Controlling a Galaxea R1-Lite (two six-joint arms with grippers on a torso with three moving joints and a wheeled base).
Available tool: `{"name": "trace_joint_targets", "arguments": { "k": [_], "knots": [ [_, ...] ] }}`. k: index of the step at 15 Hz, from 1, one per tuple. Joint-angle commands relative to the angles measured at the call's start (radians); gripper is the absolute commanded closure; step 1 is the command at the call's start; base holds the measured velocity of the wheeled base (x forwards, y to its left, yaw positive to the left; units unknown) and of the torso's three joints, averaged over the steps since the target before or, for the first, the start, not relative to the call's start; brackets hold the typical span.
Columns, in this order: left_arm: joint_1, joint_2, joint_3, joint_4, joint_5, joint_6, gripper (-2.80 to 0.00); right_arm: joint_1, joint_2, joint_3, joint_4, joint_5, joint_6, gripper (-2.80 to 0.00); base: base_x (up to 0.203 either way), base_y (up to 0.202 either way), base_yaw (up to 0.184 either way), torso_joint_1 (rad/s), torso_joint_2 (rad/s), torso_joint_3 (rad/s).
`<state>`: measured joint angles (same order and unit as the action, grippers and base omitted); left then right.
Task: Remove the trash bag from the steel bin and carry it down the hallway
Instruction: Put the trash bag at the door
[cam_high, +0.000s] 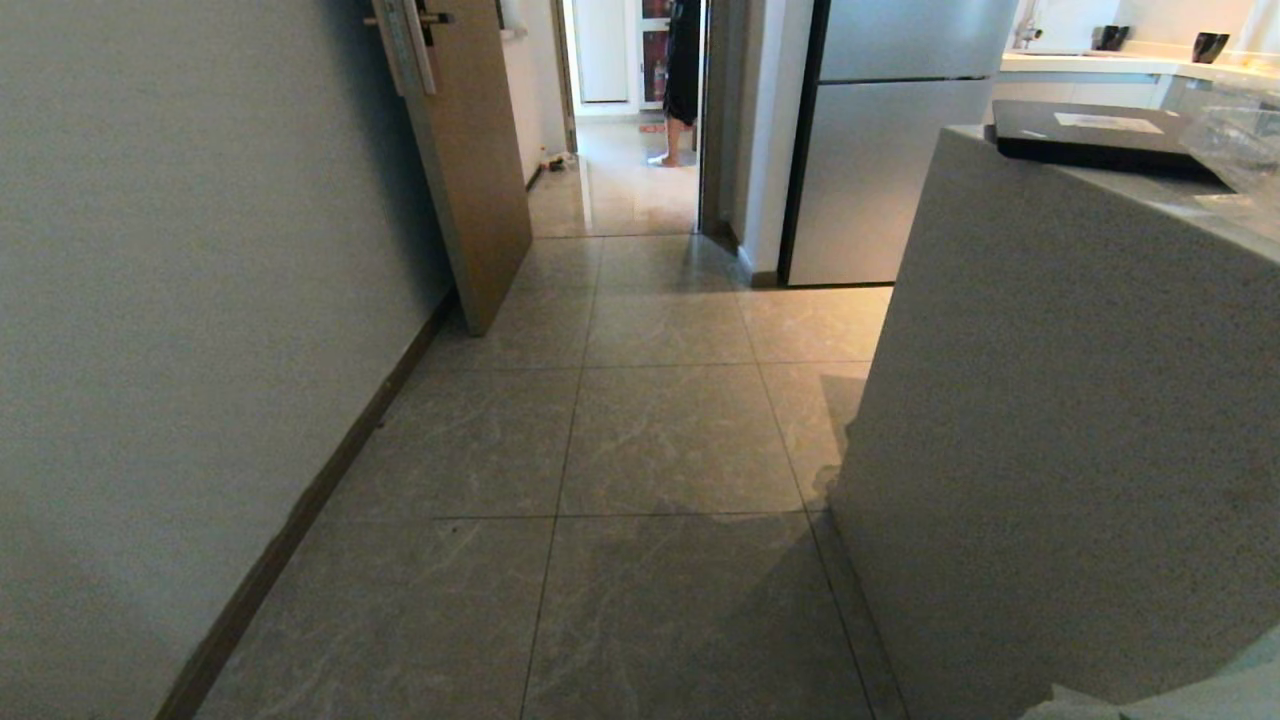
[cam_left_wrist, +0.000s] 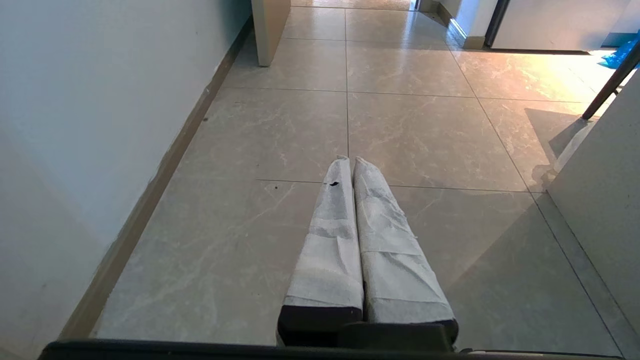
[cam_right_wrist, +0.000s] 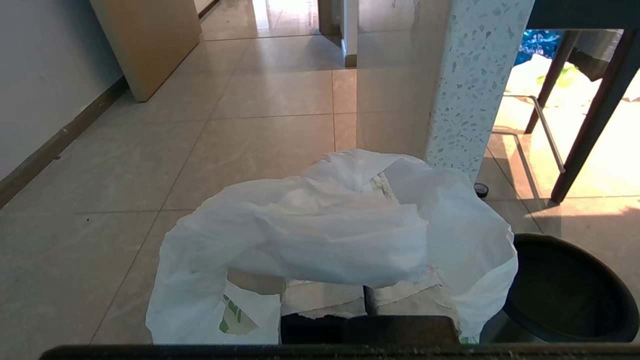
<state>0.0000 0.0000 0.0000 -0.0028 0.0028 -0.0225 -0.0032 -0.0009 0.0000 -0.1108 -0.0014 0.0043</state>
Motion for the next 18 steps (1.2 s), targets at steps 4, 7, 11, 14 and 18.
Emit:
{"name": "trace_joint_targets", "arguments": {
  "k": [4, 7, 11, 14, 18],
  "knots": [
    [0.0, 0.0, 0.0, 0.0, 0.0, -0.002, 0.0, 0.0, 0.001, 0.04, -0.001, 0.0, 0.0, 0.0, 0.0, 0.0, 0.0, 0.0, 0.0, 0.0],
    [0.0, 0.0, 0.0, 0.0, 0.0, -0.004, 0.0, 0.0, 0.001, 0.04, -0.001, 0.0, 0.0, 0.0, 0.0, 0.0, 0.0, 0.0, 0.0, 0.0],
    [0.0, 0.0, 0.0, 0.0, 0.0, -0.004, 0.0, 0.0, 0.001, 0.04, -0.001, 0.0, 0.0, 0.0, 0.0, 0.0, 0.0, 0.0, 0.0, 0.0],
    [0.0, 0.0, 0.001, 0.0, 0.0, -0.004, 0.0, 0.0, 0.001, 0.04, -0.001, 0.0, 0.0, 0.0, 0.0, 0.0, 0.0, 0.0, 0.0, 0.0],
    [0.0, 0.0, 0.002, 0.0, 0.0, -0.005, 0.0, 0.0, 0.001, 0.04, -0.001, 0.0, 0.0, 0.0, 0.0, 0.0, 0.0, 0.0, 0.0, 0.0]
  ]
}}
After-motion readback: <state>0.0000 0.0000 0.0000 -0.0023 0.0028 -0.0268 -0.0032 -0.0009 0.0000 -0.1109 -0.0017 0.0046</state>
